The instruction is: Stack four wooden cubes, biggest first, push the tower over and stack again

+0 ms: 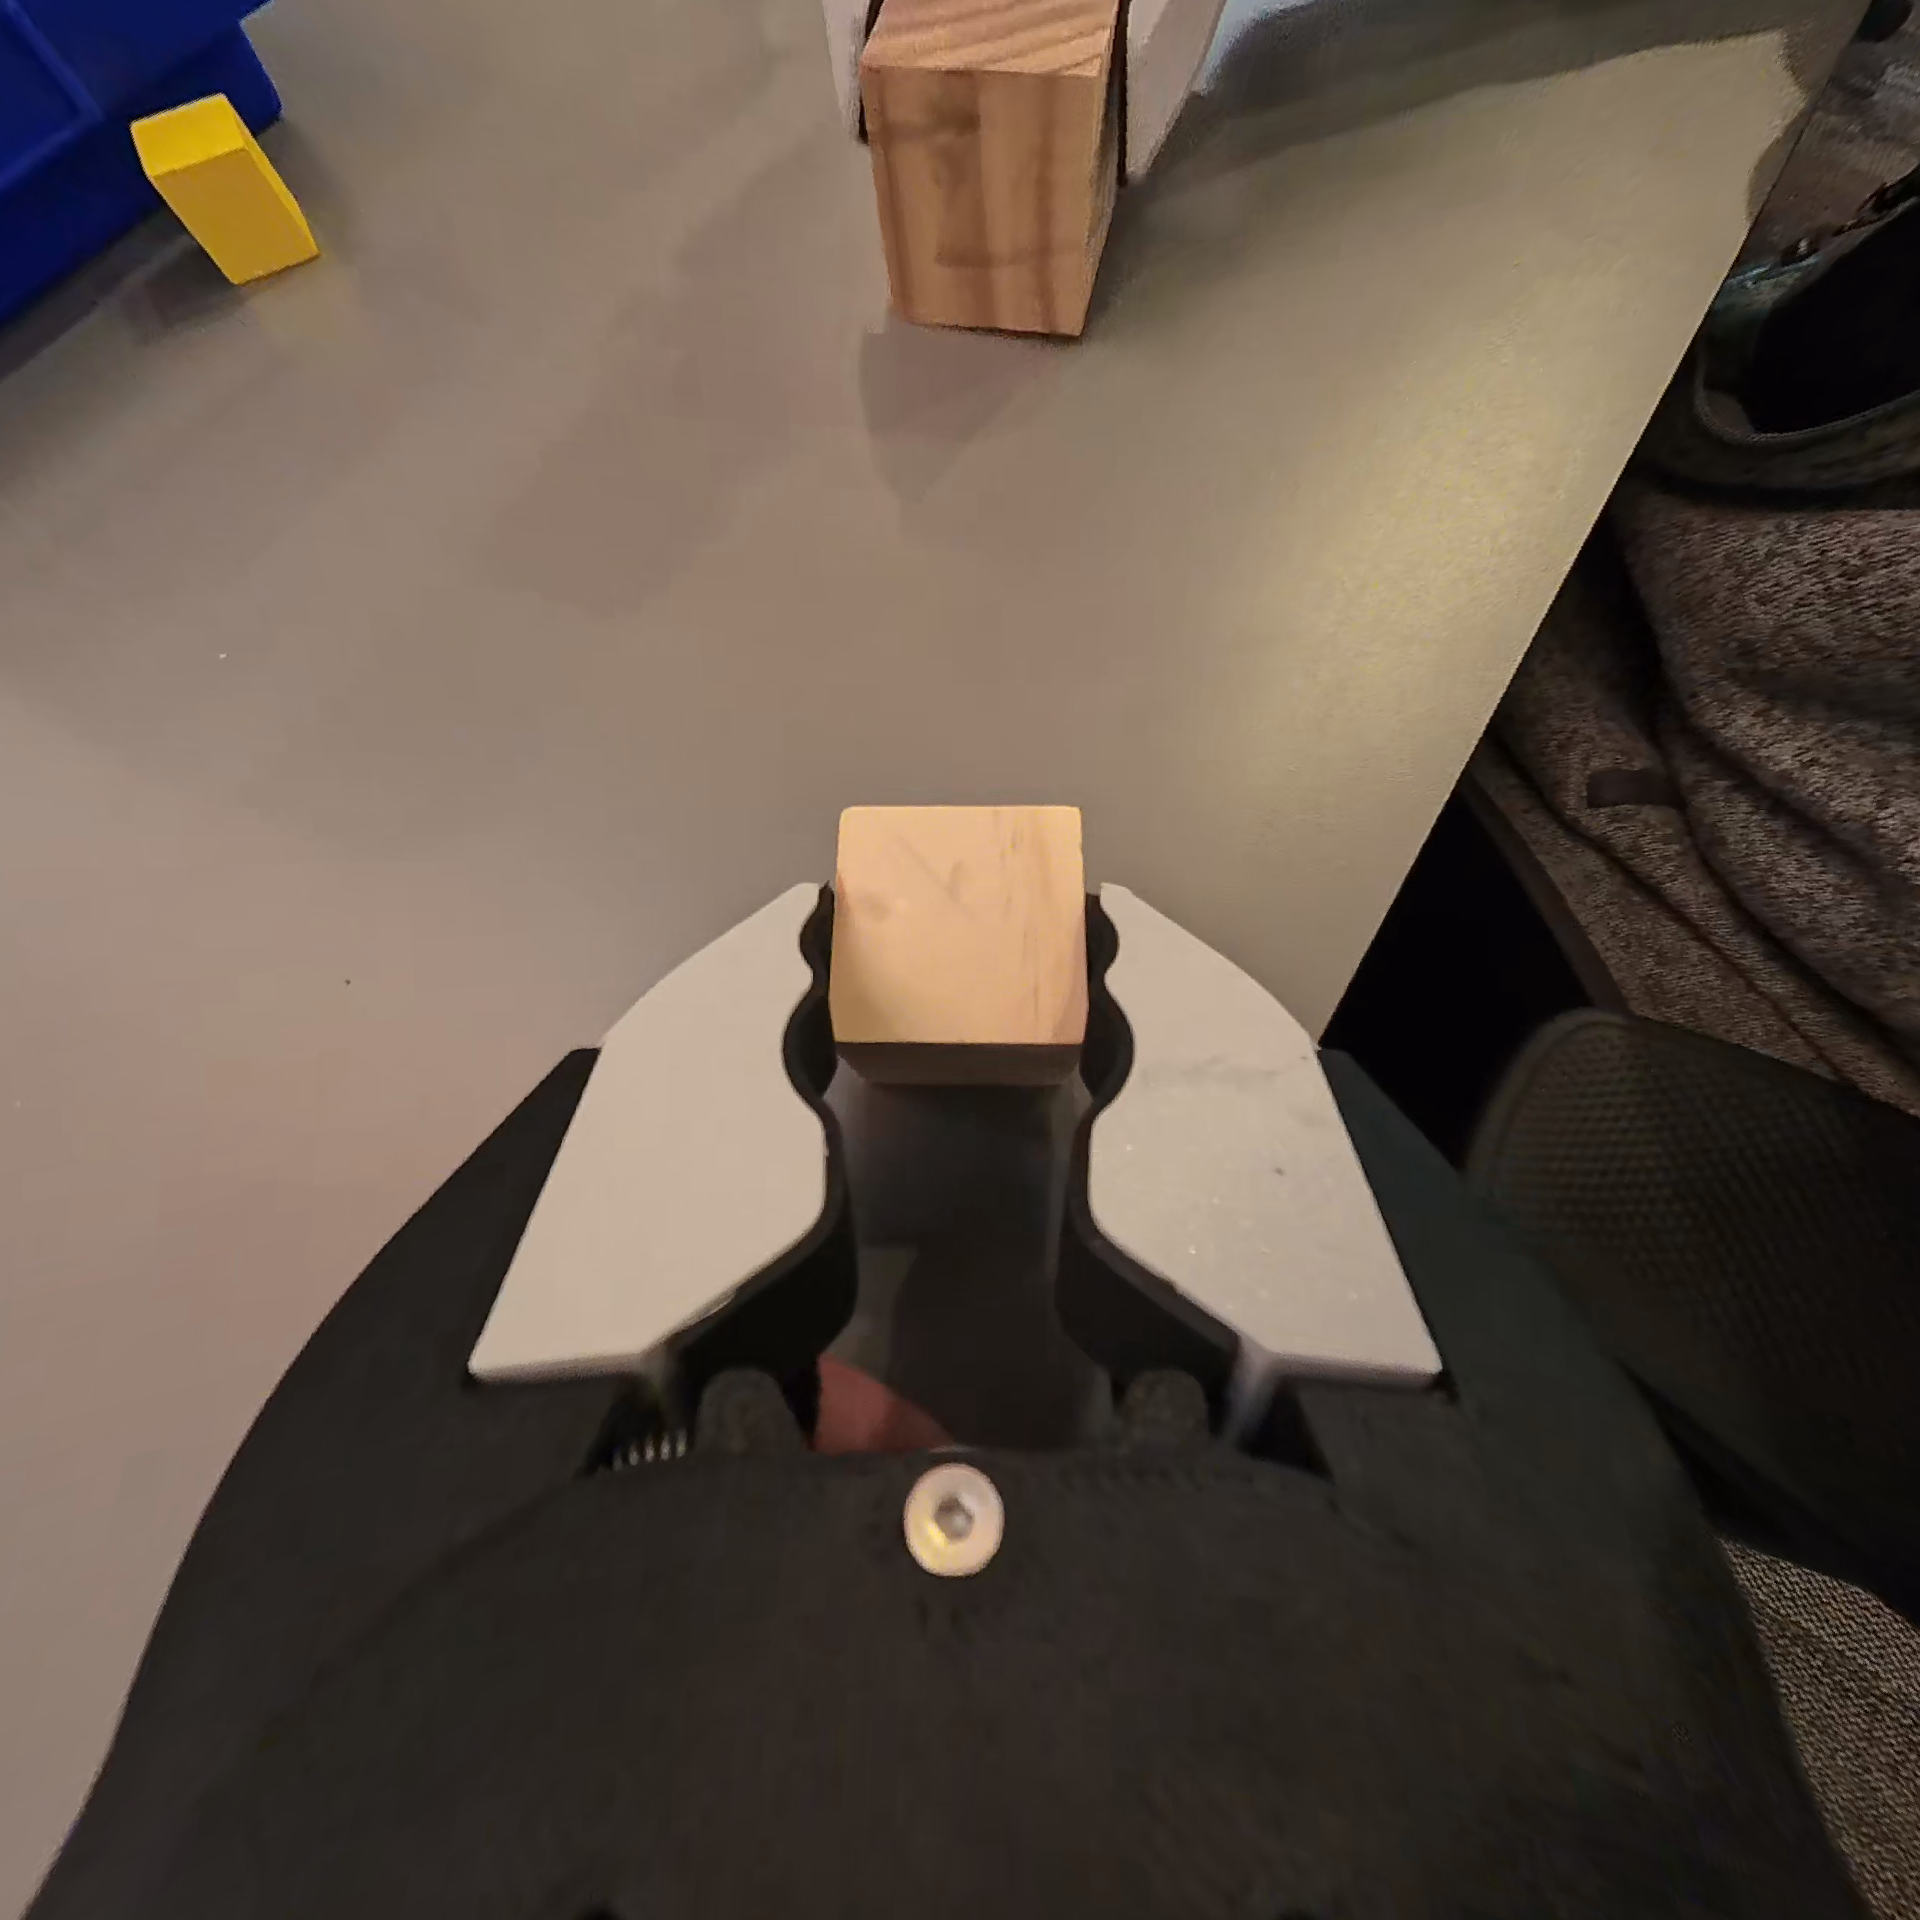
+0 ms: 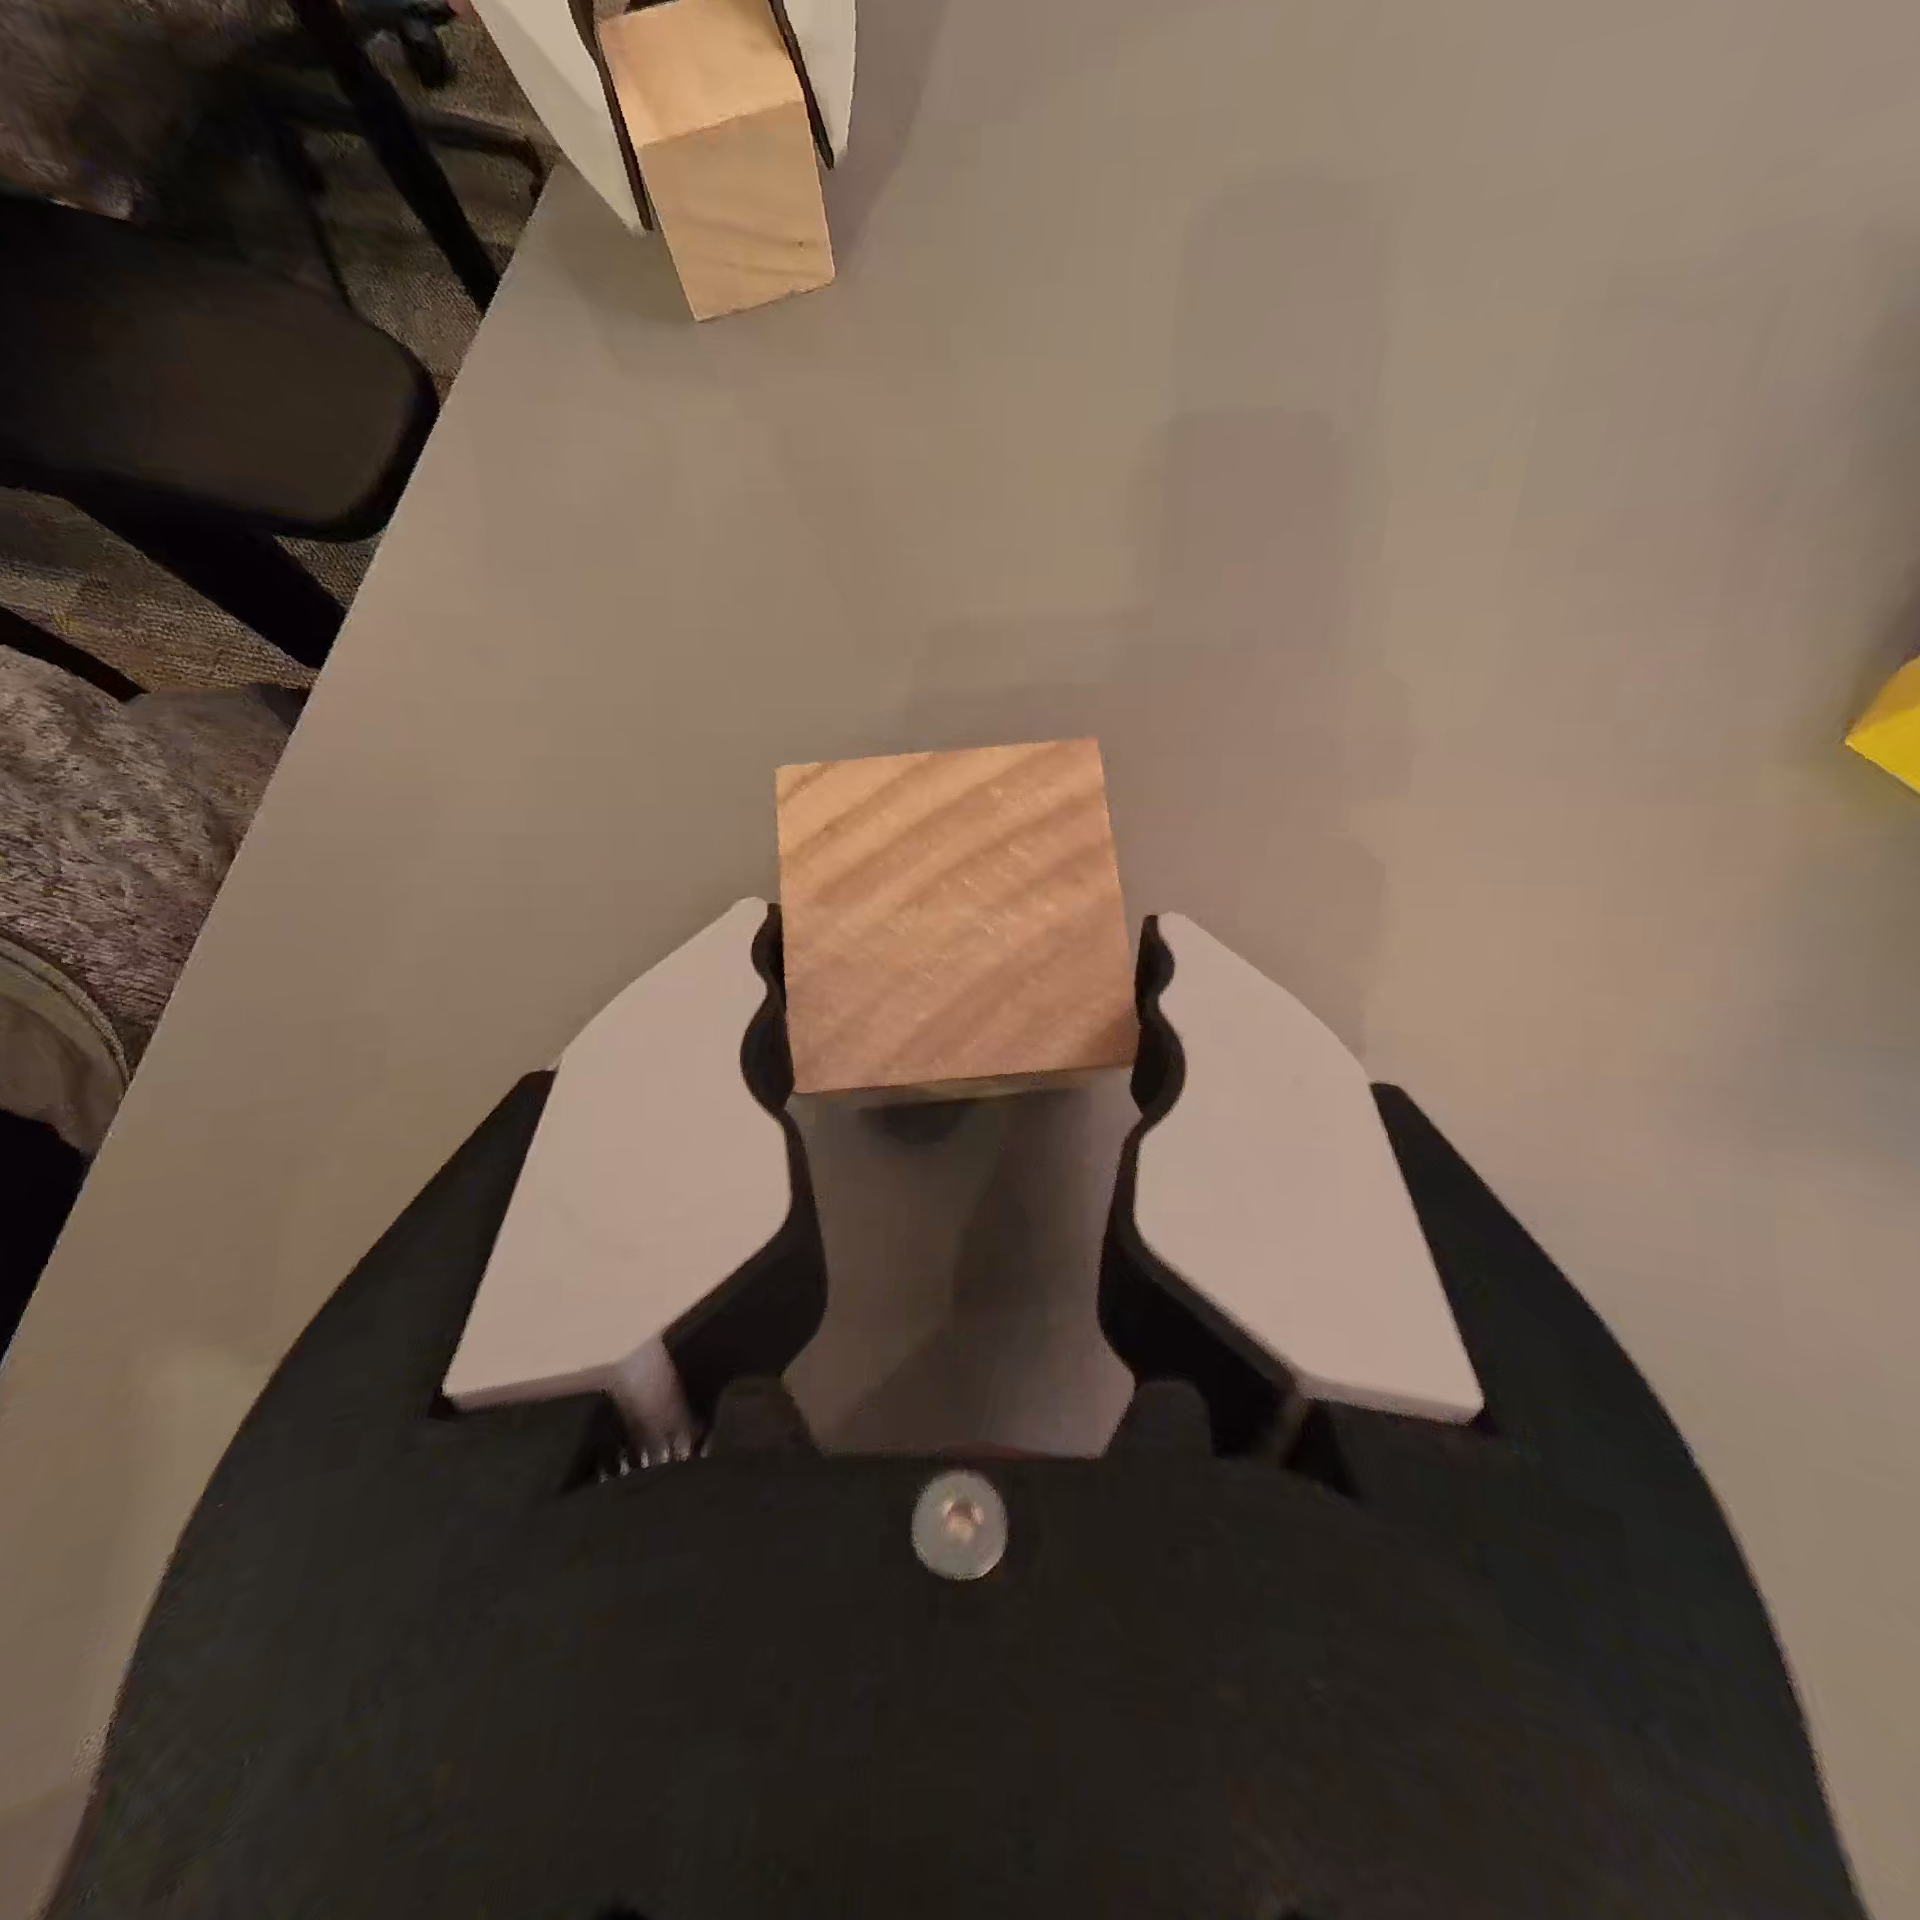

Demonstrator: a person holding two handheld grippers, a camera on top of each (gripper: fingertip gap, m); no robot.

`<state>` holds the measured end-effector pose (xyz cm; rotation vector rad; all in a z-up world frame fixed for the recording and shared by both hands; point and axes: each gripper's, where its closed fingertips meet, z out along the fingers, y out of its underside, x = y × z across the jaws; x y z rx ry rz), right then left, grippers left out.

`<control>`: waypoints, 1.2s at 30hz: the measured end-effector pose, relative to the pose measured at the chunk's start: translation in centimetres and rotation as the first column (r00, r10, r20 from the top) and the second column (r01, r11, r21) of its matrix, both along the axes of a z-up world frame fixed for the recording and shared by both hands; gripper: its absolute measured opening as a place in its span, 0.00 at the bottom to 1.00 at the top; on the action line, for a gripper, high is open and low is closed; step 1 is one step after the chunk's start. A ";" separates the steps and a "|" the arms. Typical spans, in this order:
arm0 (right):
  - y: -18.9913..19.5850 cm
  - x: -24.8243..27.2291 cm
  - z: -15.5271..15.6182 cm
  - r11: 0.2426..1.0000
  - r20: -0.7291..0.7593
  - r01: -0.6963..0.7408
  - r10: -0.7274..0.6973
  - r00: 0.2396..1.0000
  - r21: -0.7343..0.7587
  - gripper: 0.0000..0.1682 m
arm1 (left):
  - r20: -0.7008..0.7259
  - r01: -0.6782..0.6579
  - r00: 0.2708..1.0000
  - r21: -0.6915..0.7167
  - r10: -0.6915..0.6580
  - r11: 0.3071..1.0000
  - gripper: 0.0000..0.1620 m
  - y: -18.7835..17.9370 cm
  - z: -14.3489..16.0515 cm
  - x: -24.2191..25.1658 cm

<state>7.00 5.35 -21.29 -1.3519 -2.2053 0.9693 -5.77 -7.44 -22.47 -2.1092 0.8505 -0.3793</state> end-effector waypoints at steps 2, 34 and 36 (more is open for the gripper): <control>0.1 0.6 1.1 1.000 -0.036 0.021 -0.021 0.999 -0.002 0.38 | -0.007 -0.002 1.000 0.001 0.002 1.000 0.27 0.1 0.0 0.0; 16.7 29.9 2.9 0.860 -0.147 0.494 -0.510 0.848 -0.132 0.47 | -0.099 0.641 0.767 0.082 -0.634 0.763 0.27 27.4 6.9 41.3; 16.6 29.9 2.8 0.863 -0.145 0.487 -0.503 0.852 -0.131 0.45 | -0.128 0.657 0.748 0.009 -0.651 0.754 0.28 27.7 5.0 41.4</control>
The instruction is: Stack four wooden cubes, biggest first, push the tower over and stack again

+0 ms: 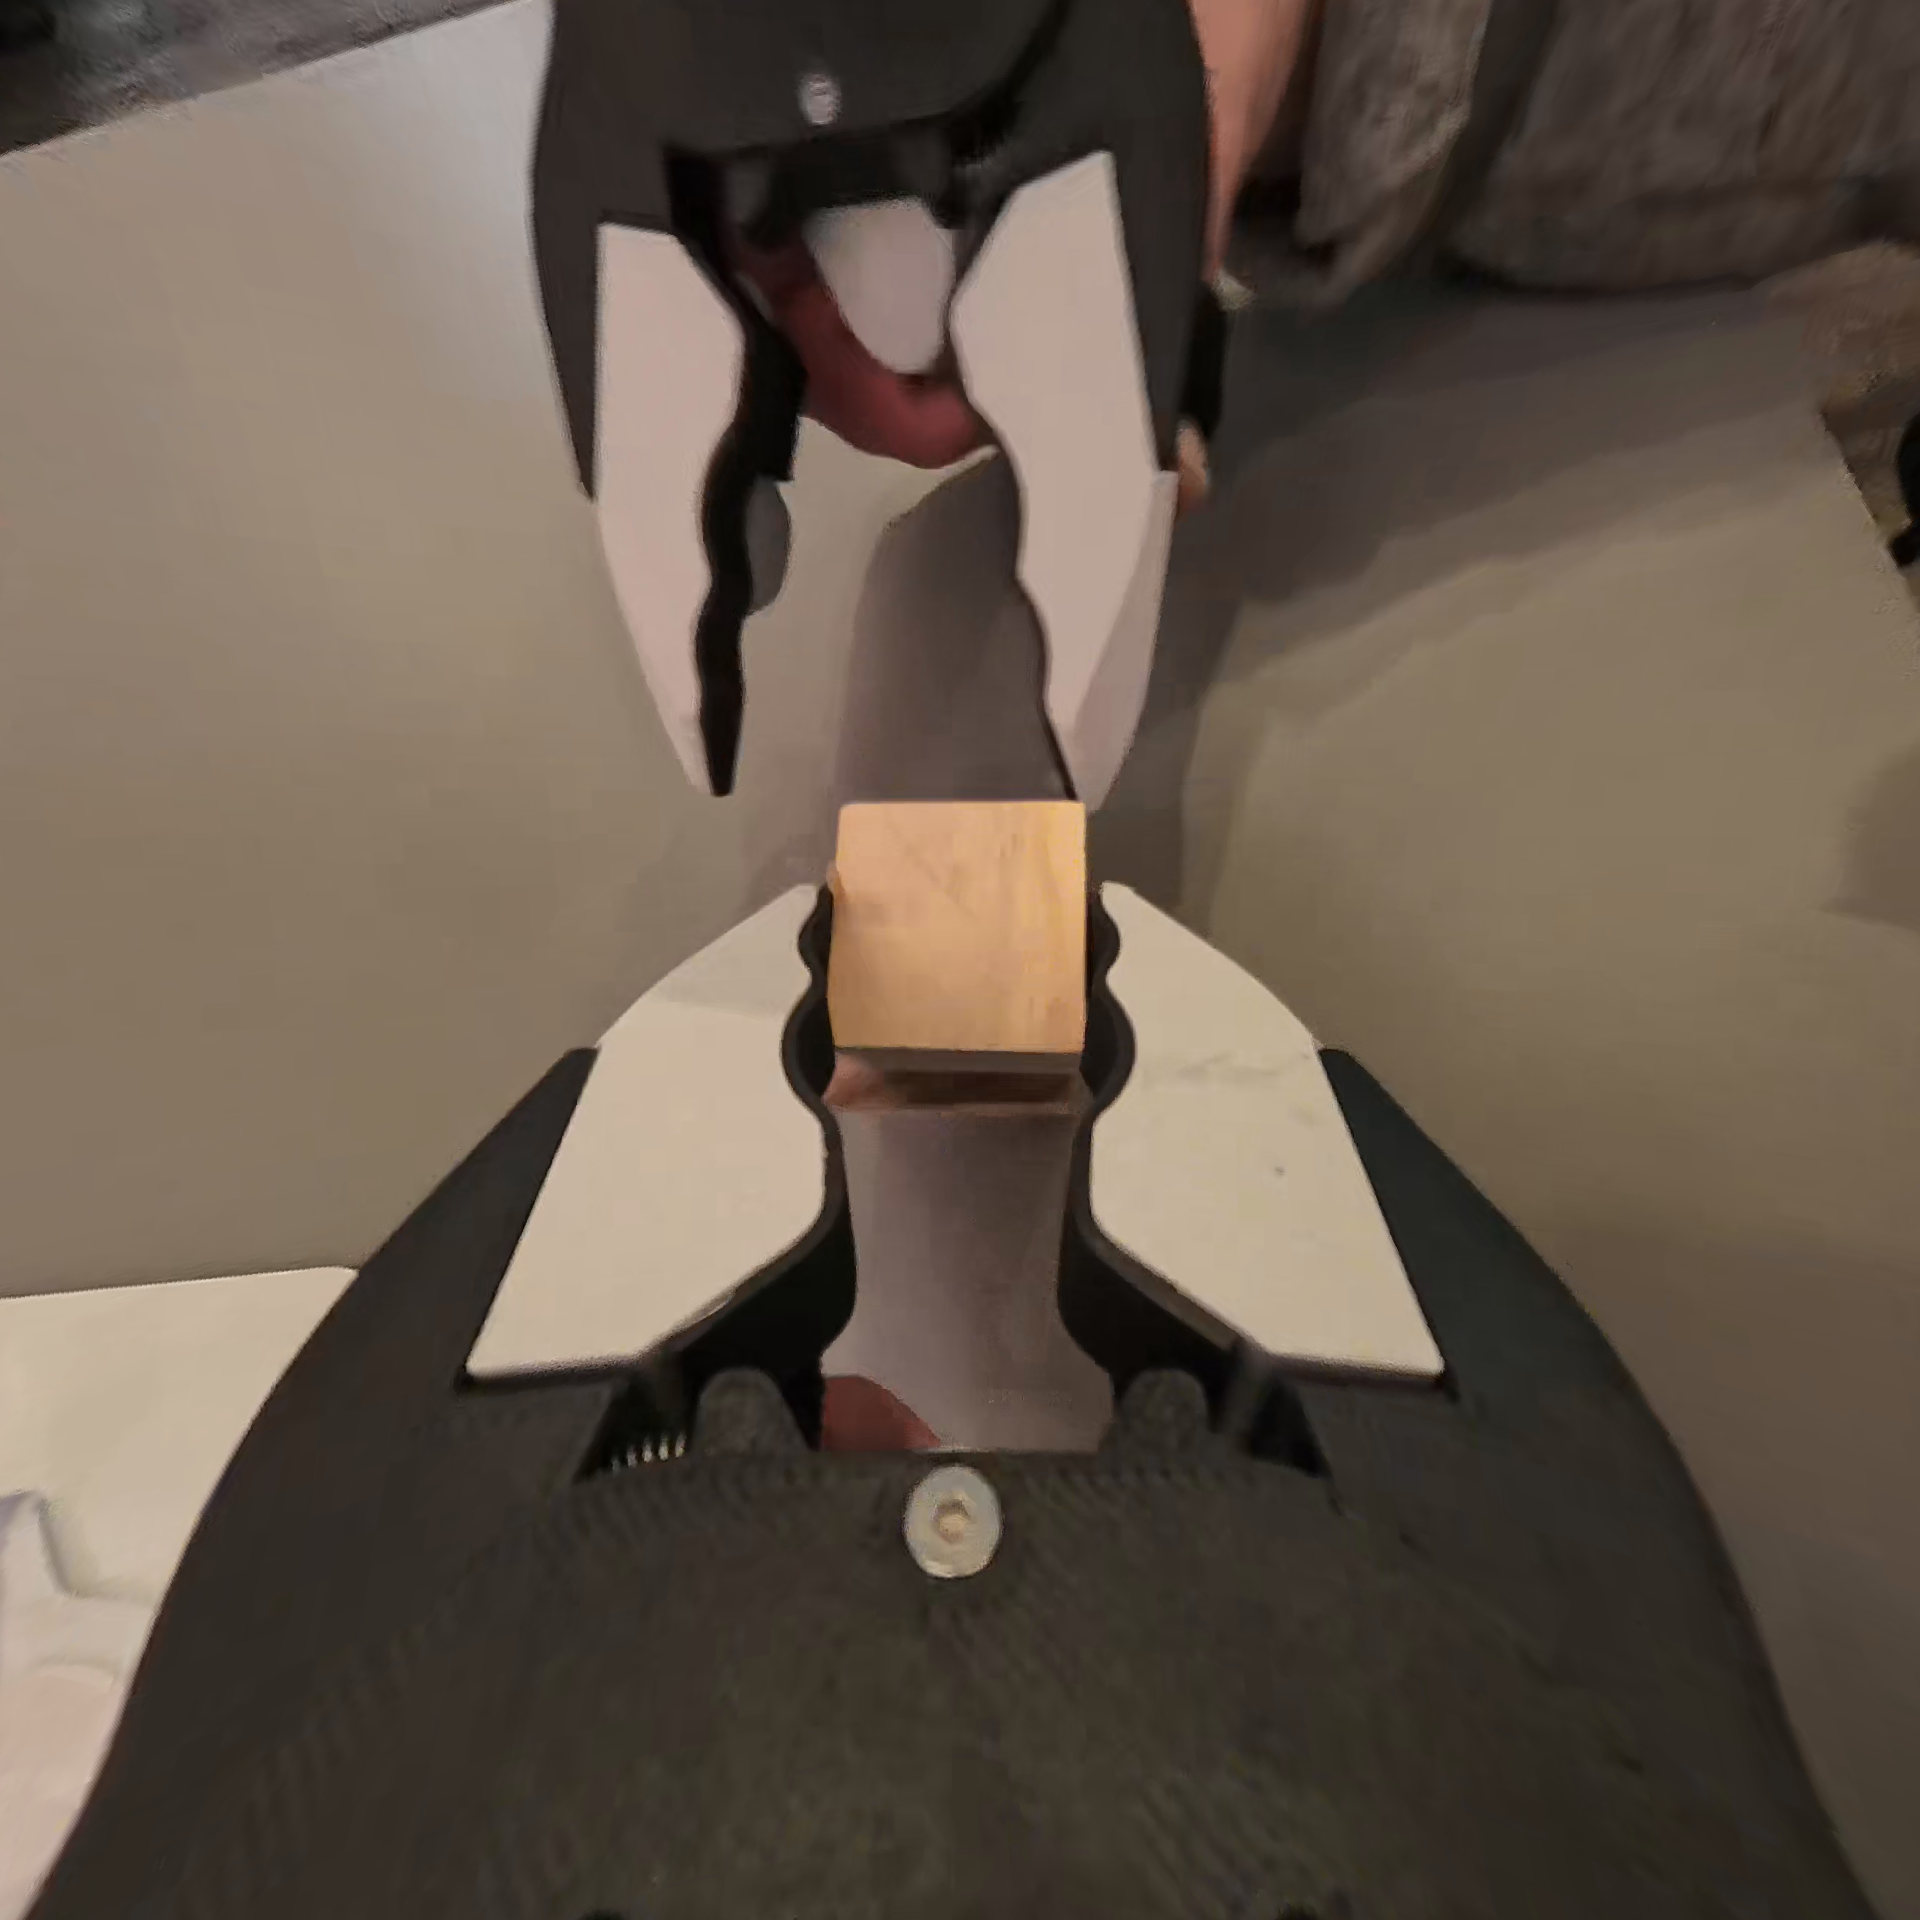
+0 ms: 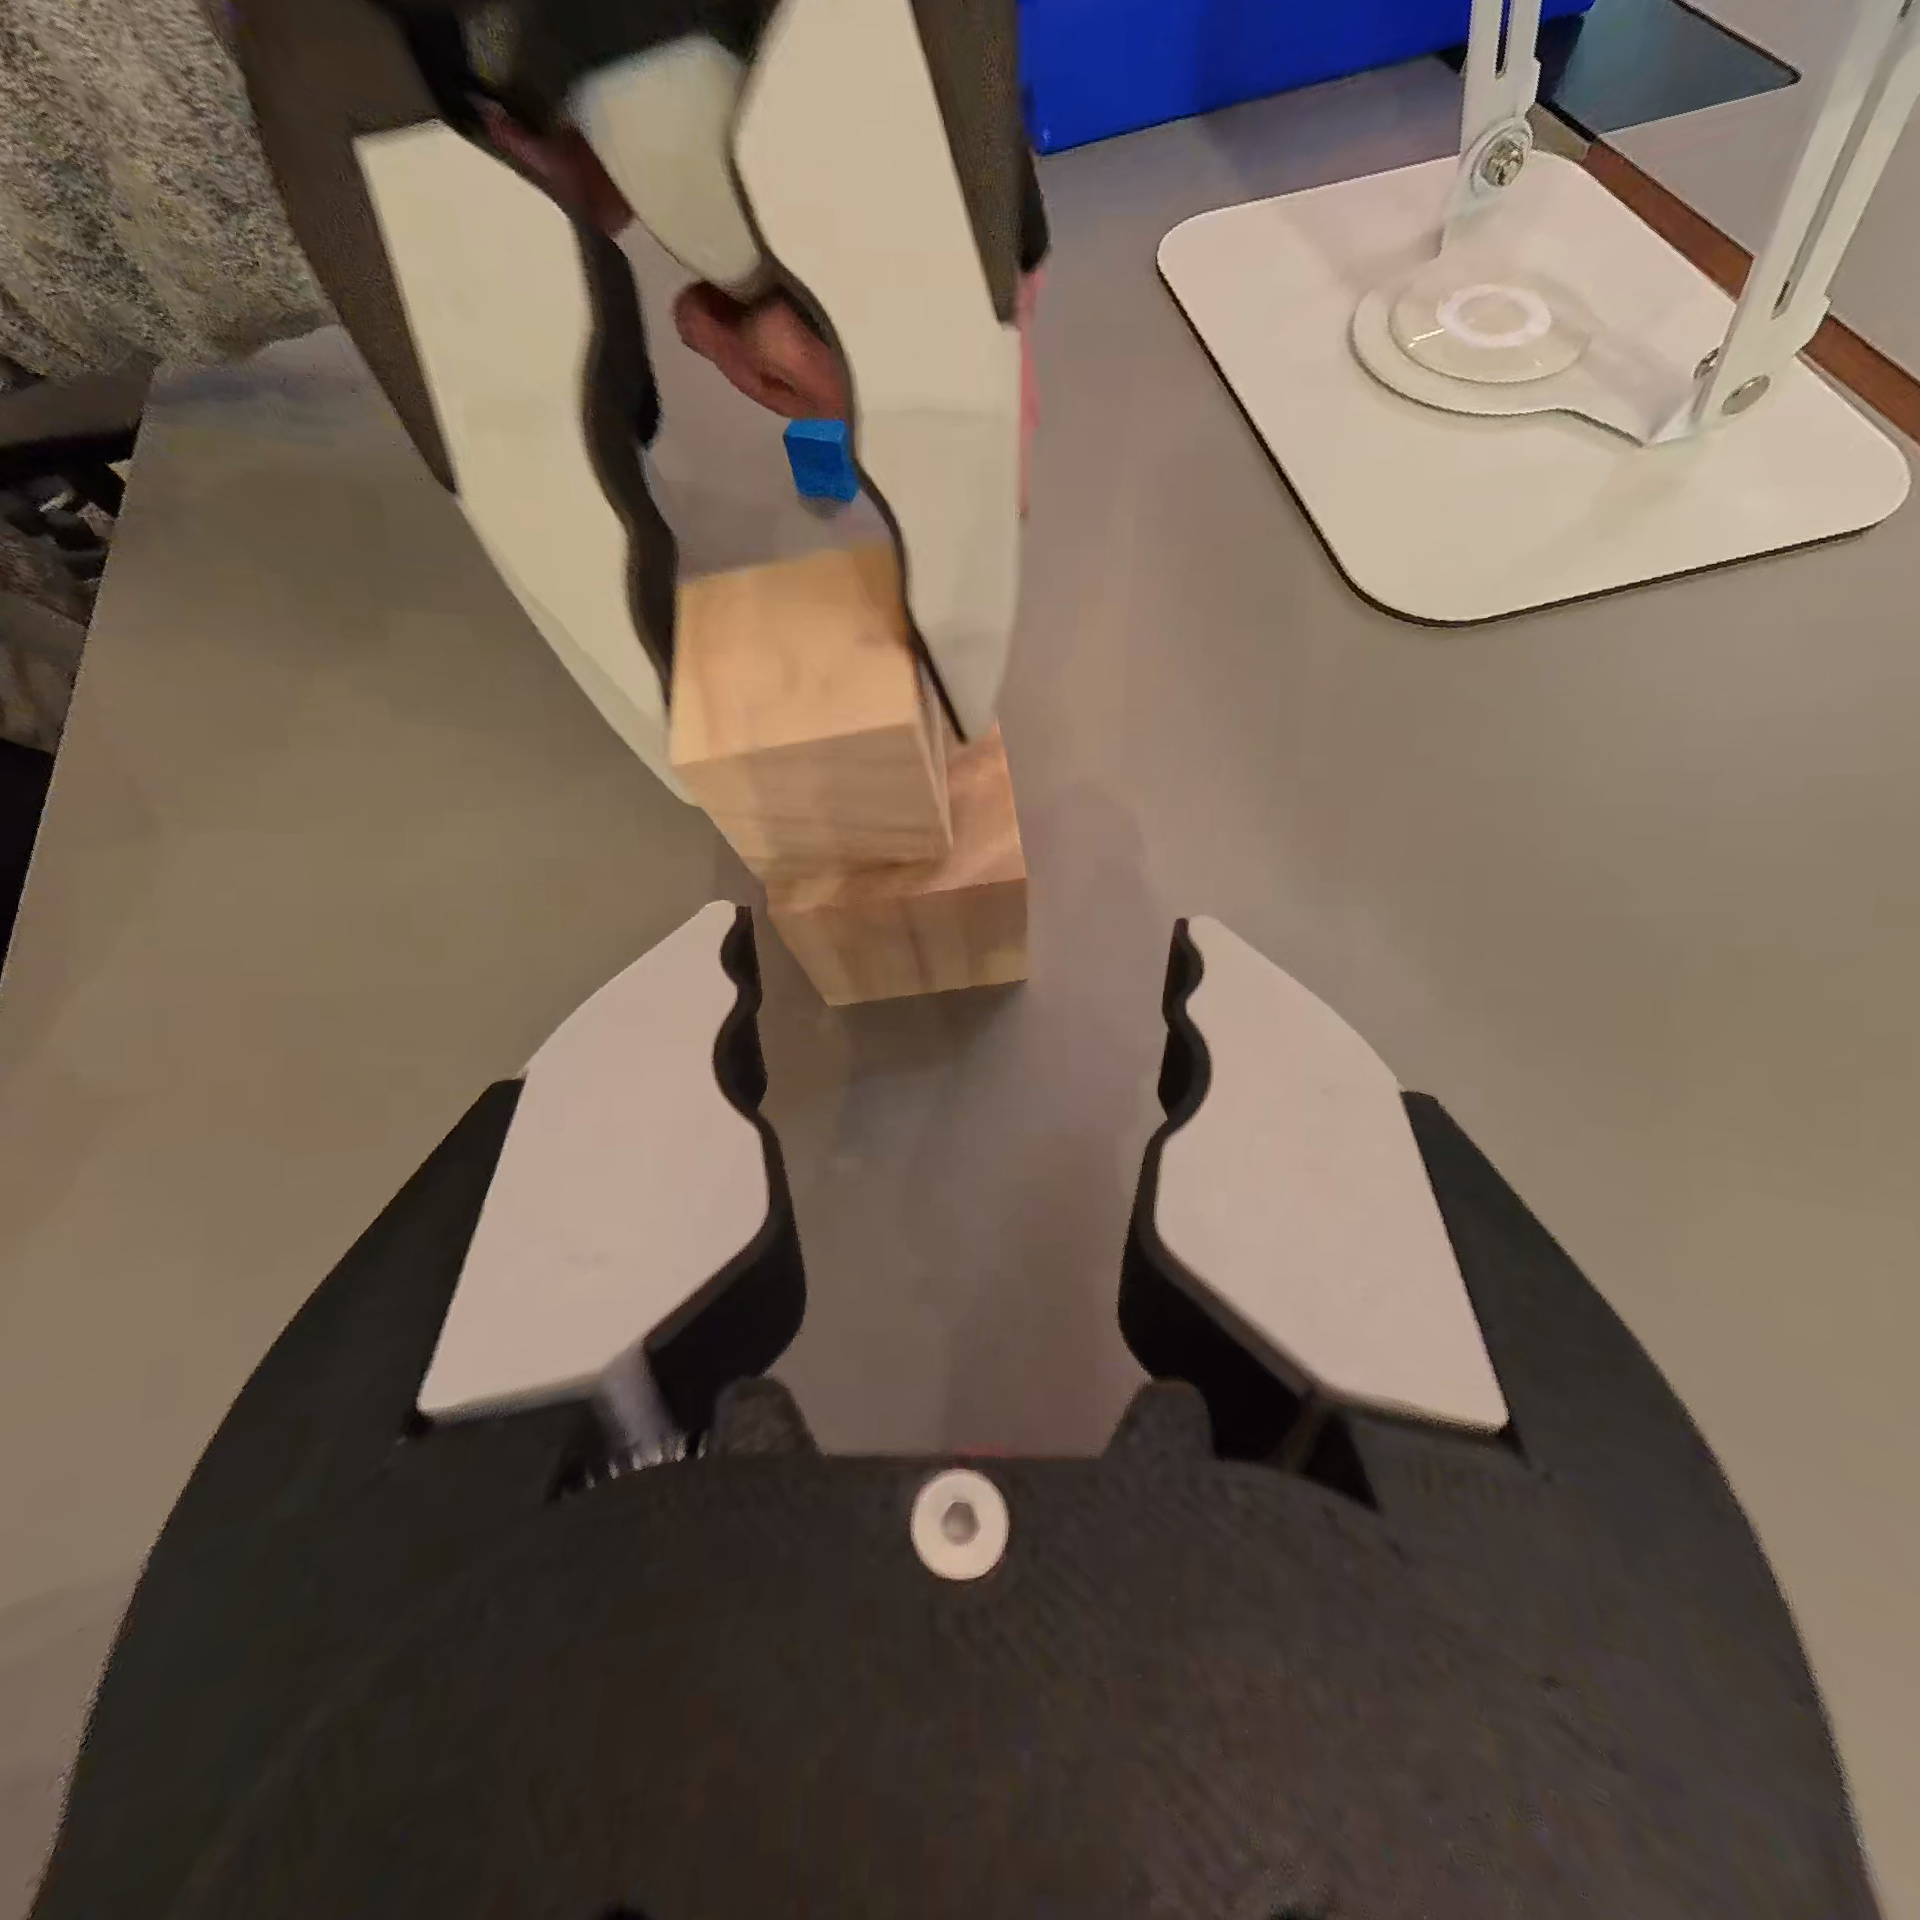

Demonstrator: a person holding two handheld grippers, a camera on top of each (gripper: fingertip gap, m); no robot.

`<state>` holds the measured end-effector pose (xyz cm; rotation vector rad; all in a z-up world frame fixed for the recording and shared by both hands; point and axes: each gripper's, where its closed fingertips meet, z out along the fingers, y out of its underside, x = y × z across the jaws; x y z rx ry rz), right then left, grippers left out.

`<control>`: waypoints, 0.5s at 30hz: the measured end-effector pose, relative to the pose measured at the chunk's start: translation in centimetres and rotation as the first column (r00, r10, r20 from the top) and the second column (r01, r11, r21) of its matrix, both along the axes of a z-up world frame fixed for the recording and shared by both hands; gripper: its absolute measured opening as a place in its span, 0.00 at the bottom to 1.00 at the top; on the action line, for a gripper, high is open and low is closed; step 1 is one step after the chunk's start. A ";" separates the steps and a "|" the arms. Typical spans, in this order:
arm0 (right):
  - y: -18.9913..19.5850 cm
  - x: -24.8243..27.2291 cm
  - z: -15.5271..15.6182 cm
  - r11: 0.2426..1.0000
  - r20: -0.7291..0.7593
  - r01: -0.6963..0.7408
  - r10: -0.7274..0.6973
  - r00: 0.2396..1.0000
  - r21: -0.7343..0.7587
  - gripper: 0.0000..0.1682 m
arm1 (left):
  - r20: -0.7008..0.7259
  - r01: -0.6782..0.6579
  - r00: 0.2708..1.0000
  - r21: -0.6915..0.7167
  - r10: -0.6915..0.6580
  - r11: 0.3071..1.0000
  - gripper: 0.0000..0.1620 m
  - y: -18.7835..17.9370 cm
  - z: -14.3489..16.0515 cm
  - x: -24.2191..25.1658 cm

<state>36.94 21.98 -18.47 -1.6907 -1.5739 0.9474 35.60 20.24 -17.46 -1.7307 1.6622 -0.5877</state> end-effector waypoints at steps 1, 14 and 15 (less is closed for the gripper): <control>-0.1 0.0 0.0 1.000 0.001 -0.007 0.007 1.000 0.000 0.44 | 0.029 -0.031 0.999 -0.035 0.032 0.999 0.28 0.4 0.0 0.2; -0.8 0.3 0.9 0.999 -0.023 -0.042 0.043 0.999 0.008 0.42 | -0.222 -0.211 0.955 -0.054 0.194 0.976 0.32 -2.5 -4.9 -18.8; -0.8 0.3 0.8 0.999 -0.020 -0.043 0.043 0.999 0.011 0.42 | -0.219 -0.210 0.957 -0.062 0.192 0.976 0.28 -2.5 -5.7 -18.7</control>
